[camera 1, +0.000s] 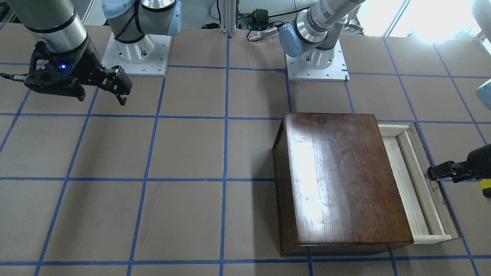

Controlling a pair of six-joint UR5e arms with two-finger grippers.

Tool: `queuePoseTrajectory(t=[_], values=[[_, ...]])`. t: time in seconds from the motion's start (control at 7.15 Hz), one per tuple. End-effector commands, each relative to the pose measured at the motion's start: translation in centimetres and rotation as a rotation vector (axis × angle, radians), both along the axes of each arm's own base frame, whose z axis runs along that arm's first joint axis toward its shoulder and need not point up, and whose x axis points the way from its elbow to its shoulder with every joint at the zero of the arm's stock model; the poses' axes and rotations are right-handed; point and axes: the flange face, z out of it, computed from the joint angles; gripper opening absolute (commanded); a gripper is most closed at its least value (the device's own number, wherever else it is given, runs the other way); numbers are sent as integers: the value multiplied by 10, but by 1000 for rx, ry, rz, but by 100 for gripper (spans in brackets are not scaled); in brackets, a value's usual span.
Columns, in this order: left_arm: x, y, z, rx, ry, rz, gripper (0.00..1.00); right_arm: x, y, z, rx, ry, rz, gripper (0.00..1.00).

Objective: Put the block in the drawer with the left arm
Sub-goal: 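Pull the drawer farther open with the left gripper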

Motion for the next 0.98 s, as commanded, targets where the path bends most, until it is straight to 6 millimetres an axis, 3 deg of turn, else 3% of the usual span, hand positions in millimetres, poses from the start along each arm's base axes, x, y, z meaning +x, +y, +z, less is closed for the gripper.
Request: queuePoseTrajectory(t=[0.0,0.14,0.42,0.84], values=[[7,5,6,-3,-3,12,87,0,0,0,0,0,0,100],[8,7,4,-1,2,15,88,0,0,0,0,0,0,100],[10,10,20,-14,-11,23,92,0,0,0,0,0,0,100],[40,19,39,-61,-10,71,100,0,0,0,0,0,0,100]])
